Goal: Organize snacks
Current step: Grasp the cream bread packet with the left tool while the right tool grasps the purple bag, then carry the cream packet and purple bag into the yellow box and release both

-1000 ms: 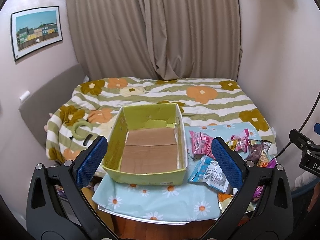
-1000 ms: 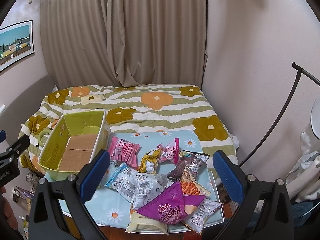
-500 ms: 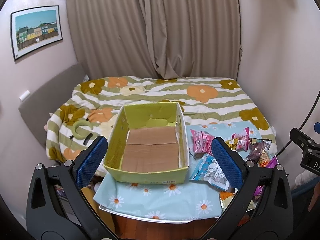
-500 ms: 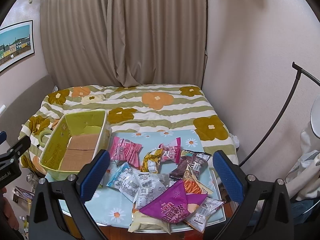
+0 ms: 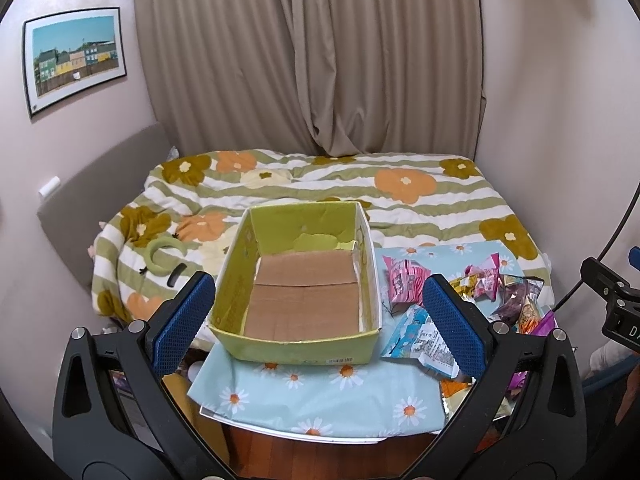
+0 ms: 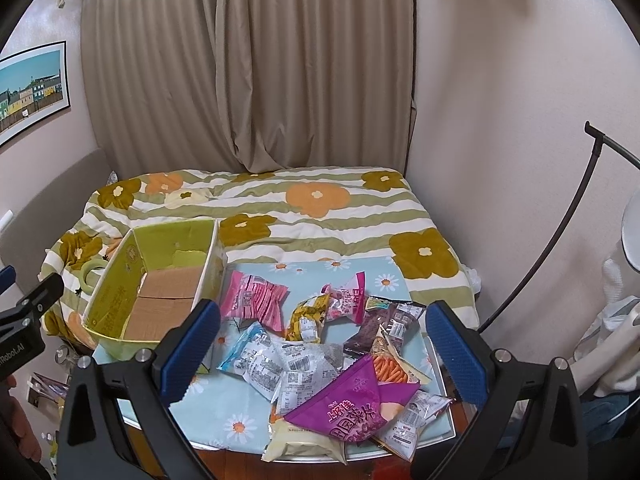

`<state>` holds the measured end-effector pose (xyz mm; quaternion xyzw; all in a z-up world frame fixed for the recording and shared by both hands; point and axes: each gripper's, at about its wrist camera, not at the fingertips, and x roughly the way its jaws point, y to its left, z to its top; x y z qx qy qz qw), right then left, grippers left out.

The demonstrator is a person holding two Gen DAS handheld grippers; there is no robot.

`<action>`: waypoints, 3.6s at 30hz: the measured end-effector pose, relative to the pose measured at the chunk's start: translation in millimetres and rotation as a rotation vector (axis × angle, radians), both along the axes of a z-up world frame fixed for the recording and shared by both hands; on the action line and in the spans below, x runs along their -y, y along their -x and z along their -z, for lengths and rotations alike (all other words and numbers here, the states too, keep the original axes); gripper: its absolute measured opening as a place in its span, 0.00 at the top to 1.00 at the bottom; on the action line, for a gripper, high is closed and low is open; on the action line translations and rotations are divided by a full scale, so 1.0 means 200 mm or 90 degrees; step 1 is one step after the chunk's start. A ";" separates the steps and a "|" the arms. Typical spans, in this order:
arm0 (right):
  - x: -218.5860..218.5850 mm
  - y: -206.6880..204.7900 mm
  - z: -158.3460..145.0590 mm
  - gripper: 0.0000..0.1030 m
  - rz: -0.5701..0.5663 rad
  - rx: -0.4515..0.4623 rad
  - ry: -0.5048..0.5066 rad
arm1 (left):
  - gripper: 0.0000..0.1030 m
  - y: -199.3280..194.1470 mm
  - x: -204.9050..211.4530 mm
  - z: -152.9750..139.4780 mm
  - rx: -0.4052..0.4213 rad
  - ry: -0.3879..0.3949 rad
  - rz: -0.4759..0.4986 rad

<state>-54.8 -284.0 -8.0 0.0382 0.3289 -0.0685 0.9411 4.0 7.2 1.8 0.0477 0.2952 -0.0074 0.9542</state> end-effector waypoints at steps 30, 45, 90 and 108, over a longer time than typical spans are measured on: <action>0.08 0.06 -0.01 0.01 0.026 0.006 -0.003 | 0.00 -0.05 0.01 0.08 -0.059 0.043 0.084; 0.41 0.20 0.42 0.01 -0.057 -0.114 -0.012 | 0.00 -0.03 0.47 0.72 -0.271 0.078 0.224; 0.48 -0.17 1.03 0.34 -0.491 -0.232 -0.034 | 0.19 -0.02 0.99 1.44 -0.434 0.062 0.155; 0.55 -0.14 0.87 0.50 -0.423 -0.210 -0.162 | 0.23 0.06 0.54 1.26 -0.408 0.111 0.086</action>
